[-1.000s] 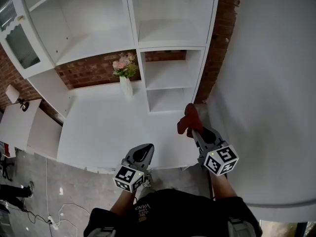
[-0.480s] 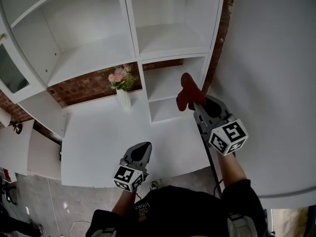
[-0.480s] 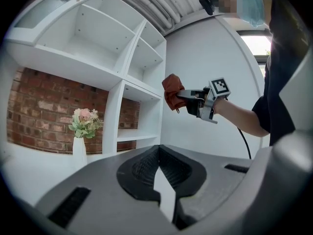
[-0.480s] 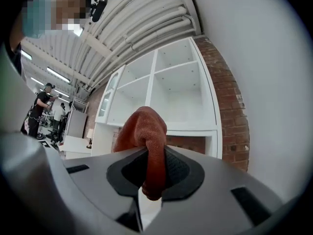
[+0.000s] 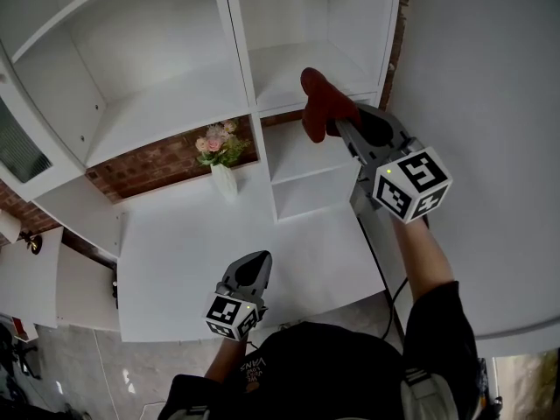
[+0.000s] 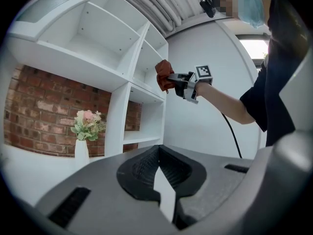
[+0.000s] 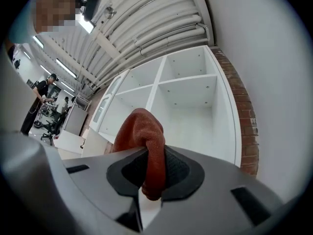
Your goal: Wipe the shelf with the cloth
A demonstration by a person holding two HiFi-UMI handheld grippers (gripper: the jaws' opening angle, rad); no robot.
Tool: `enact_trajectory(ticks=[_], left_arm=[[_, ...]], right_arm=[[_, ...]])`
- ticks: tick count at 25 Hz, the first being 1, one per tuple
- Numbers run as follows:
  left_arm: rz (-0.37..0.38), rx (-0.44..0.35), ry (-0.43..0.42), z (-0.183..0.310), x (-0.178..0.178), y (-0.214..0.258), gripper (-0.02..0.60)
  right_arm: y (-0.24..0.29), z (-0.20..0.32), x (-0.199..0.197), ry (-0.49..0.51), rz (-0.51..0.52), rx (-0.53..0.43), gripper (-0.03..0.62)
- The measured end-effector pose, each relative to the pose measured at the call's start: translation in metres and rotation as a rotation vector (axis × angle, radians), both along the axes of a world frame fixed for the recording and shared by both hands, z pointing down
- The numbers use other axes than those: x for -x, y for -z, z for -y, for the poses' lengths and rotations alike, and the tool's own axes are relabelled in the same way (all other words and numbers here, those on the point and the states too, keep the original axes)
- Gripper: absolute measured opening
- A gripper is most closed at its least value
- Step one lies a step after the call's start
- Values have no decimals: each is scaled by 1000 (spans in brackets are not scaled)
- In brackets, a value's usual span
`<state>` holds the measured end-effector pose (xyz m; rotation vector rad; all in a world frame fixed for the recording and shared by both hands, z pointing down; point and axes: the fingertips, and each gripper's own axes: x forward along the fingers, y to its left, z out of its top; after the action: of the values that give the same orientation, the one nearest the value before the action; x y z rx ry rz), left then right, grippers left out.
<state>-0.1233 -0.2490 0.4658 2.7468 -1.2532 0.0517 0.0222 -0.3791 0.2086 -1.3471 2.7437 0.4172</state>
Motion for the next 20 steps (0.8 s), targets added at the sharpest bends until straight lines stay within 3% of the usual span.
enact_trajectory(ticks=[15,20], left_arm=[[-21,-9,81,11,38,3,6],[-27,-8,120,16,50,3,6]], right_arm=[[61,98,60,-37,-264,-33,54],[59,133,82,-32,-313,9,55]])
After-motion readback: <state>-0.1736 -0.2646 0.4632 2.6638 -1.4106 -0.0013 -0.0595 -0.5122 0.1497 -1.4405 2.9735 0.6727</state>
